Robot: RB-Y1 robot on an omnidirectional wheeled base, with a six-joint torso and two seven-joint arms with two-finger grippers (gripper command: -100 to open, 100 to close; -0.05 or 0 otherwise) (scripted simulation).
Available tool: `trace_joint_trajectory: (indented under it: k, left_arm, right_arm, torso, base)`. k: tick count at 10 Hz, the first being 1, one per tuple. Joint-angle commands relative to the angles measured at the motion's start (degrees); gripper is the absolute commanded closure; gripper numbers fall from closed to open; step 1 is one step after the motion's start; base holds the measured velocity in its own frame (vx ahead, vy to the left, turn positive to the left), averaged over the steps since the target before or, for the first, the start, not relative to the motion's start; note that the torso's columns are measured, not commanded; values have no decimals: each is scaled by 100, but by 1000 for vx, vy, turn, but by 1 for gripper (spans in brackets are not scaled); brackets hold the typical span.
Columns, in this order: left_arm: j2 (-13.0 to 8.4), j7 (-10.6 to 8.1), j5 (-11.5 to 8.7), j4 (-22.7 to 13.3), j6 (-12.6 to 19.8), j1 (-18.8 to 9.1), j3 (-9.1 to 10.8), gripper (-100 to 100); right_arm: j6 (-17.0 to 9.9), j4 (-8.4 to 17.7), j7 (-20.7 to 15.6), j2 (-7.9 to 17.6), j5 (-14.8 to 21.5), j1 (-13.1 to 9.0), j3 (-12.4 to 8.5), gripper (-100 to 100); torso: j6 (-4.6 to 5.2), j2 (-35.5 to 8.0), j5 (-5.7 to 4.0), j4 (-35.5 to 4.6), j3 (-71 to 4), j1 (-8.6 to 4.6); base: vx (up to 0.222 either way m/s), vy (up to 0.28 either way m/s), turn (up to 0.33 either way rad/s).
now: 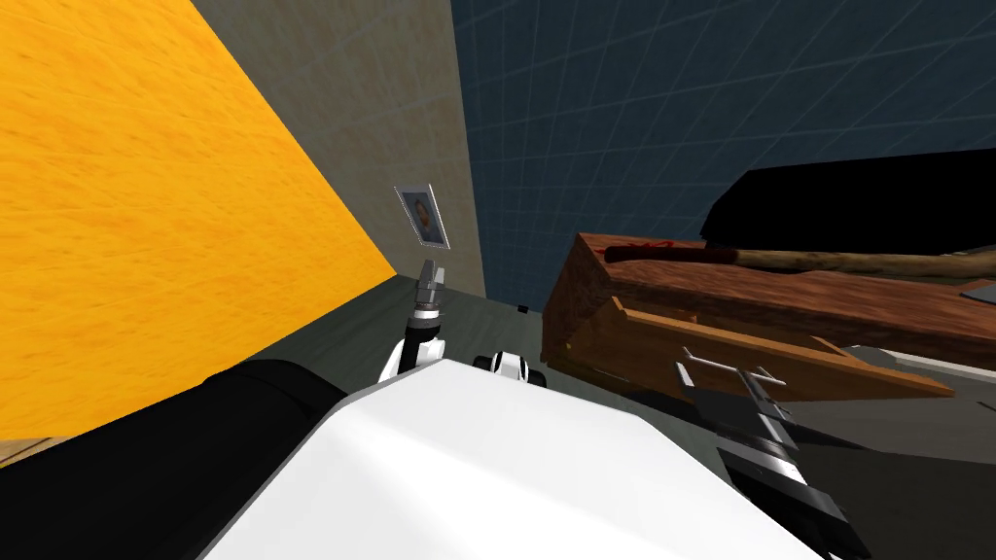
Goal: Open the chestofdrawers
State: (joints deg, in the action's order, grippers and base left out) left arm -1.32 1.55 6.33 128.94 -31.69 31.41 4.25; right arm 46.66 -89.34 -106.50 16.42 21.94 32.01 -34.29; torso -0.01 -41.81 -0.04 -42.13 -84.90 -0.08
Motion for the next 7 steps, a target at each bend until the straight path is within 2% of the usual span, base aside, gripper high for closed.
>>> trace_joint_trajectory:
  k: [1,2,7]
  left_arm:
    - [1,0,0,0,0,1,-1,0]
    - [1,0,0,0,0,0,-1,0]
    - [1,0,0,0,1,-4,-2,0]
  right_arm:
    - [-53,-12,75,115,-31,-1,-56,-100]
    - [-70,-15,100,131,-35,-2,-66,100]
    - [12,-53,158,137,-46,90,-11,100]
  torso:
    - [-1,-15,10,-7,13,28]
    - [-1,-47,9,-14,32,23]
    - [29,-106,39,-47,59,17]
  base:
    - [58,11,10]
    - [9,2,-13]
    - [-152,24,-28]
